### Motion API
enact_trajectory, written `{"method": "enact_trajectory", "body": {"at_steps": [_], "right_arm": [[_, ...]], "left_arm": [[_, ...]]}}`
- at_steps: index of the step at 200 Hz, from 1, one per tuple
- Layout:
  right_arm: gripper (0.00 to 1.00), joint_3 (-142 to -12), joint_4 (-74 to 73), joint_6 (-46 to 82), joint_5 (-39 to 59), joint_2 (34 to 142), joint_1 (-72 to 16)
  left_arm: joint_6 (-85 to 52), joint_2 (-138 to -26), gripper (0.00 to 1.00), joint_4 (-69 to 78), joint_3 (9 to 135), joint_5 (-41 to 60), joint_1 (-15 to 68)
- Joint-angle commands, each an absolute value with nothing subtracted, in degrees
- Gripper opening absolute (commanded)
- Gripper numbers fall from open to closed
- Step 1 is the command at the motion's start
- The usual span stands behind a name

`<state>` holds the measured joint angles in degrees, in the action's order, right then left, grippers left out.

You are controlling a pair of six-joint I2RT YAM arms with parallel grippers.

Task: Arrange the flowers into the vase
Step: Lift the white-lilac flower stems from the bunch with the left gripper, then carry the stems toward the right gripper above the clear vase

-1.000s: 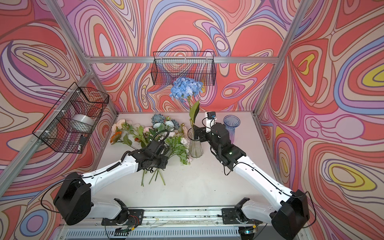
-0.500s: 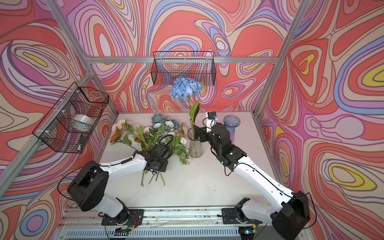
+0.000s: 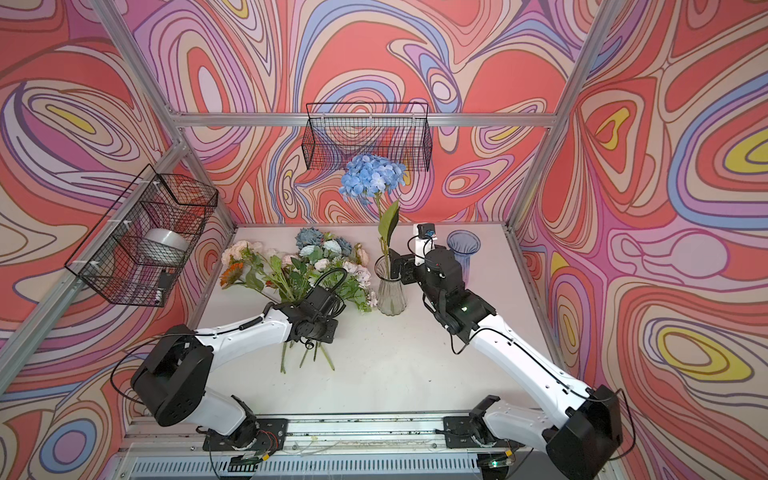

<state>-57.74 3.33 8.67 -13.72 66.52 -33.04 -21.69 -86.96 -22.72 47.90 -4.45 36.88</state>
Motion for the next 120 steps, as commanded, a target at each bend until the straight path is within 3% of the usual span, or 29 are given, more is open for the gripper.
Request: {"method": "enact_trajectory", "body": {"at_steps": [1, 63, 120], "right_arm": [[0.99, -57.1, 3.4, 9.0, -14.5, 65.3, -32.9], [0.98, -57.3, 2.9, 9.0, -14.3, 65.1, -32.9], [0.98, -58.7, 1.8, 7.9, -5.0, 65.4, -32.9]], "left_arm": [[-24.2, -83.0, 0.0, -18.4, 46.0, -0.9, 36.8], [-32.8, -68.3, 0.0, 0.5, 39.5, 9.0, 29.6], [-31.9, -59.4, 0.0, 15.5, 38.3, 6.2, 28.0]]}}
